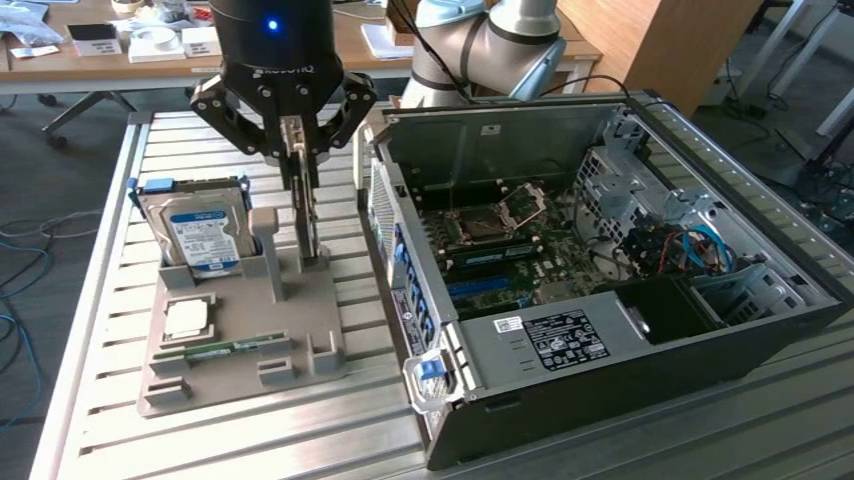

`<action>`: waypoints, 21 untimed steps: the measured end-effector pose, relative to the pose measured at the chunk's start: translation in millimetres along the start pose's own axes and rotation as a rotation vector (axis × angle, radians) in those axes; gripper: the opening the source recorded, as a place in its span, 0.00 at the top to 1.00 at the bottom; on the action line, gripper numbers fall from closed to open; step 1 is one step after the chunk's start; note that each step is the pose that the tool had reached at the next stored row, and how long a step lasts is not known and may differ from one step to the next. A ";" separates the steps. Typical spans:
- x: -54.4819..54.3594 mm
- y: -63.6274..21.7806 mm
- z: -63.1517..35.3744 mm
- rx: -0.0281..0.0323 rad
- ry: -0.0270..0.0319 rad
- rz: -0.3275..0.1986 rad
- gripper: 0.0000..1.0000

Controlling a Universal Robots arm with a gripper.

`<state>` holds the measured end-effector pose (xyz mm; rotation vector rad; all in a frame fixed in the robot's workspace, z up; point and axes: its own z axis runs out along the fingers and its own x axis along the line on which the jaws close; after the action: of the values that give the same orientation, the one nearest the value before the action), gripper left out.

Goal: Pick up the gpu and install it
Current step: 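Pick up the gpu and move the gpu toward the slot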

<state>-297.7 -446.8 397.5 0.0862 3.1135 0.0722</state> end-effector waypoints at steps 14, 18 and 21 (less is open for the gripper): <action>-0.4 0.8 -16.5 -0.0002 -0.0001 0.000 0.73; -0.4 0.8 -16.5 -0.0001 0.0000 0.000 0.73; -2.1 0.9 -16.6 0.0001 0.0001 0.000 0.73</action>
<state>-296.0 -446.7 414.2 0.0861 3.1137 0.0721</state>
